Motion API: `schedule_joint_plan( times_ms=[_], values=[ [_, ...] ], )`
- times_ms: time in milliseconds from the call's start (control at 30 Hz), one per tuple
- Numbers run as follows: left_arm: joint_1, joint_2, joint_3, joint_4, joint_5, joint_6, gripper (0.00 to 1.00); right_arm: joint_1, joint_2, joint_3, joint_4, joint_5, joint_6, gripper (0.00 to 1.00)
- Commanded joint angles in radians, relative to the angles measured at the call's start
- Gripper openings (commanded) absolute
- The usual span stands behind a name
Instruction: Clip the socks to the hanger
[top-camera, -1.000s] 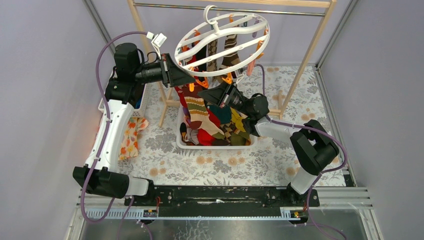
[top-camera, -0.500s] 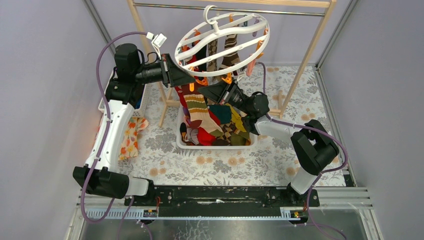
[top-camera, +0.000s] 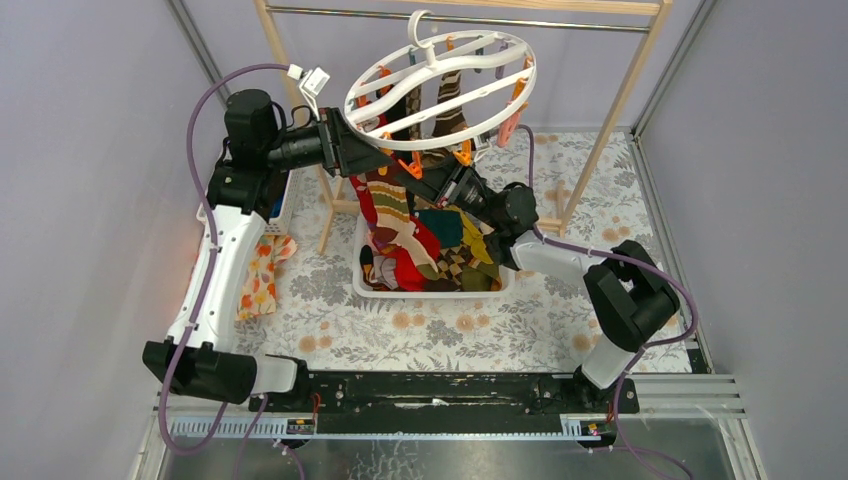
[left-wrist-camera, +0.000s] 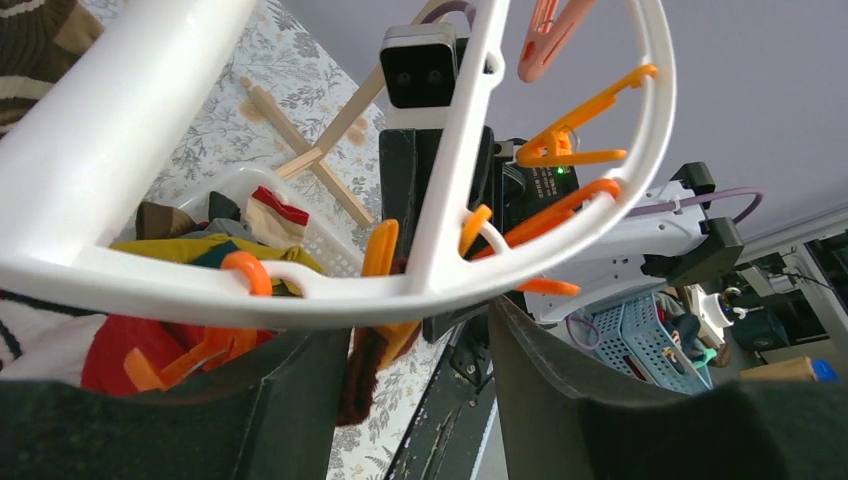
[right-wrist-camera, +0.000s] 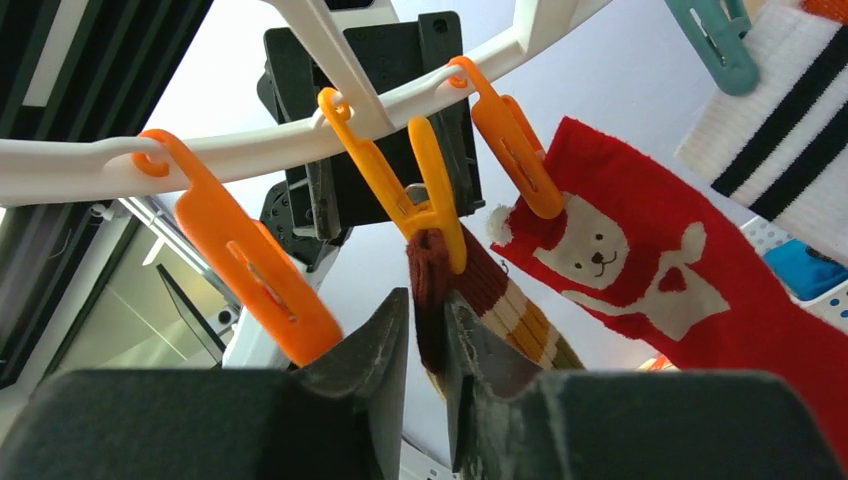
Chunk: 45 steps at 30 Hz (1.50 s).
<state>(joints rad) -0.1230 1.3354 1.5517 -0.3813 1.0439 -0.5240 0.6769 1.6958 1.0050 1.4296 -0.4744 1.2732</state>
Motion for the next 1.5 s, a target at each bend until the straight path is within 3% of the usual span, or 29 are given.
schedule_joint_plan(
  times_ms=[0, 133, 267, 567, 767, 900, 1200, 1333, 1467],
  values=[
    [0.008, -0.044, -0.007, -0.024, -0.033, 0.052, 0.59, 0.005, -0.082, -0.006, 0.022, 0.034, -0.068, 0.29],
    [0.008, -0.072, -0.043, -0.045, -0.043, 0.079, 0.58, 0.005, -0.108, -0.043, 0.05, 0.047, -0.099, 0.39],
    [0.01, -0.094, -0.069, -0.055, -0.048, 0.107, 0.5, 0.004, -0.128, -0.059, 0.079, 0.029, -0.118, 0.54],
    [0.01, -0.081, -0.087, -0.027, -0.061, 0.08, 0.19, 0.003, -0.177, -0.136, 0.081, 0.022, -0.154, 0.58],
    [0.01, -0.085, -0.084, -0.018, -0.067, 0.071, 0.07, -0.007, -0.237, -0.23, 0.092, 0.05, -0.189, 0.68],
    [0.01, -0.098, -0.08, -0.025, -0.069, 0.076, 0.05, -0.02, -0.279, -0.273, 0.113, 0.06, -0.217, 0.75],
    [0.01, -0.102, -0.058, -0.046, -0.054, 0.076, 0.04, -0.028, -0.235, -0.19, 0.103, 0.087, -0.24, 0.79],
    [0.01, -0.113, -0.052, -0.068, -0.054, 0.096, 0.04, -0.053, -0.205, -0.193, 0.173, 0.115, -0.225, 0.88],
    [0.01, -0.116, -0.045, -0.077, -0.055, 0.103, 0.04, -0.053, -0.15, -0.156, 0.267, 0.099, -0.177, 0.89]
  ],
)
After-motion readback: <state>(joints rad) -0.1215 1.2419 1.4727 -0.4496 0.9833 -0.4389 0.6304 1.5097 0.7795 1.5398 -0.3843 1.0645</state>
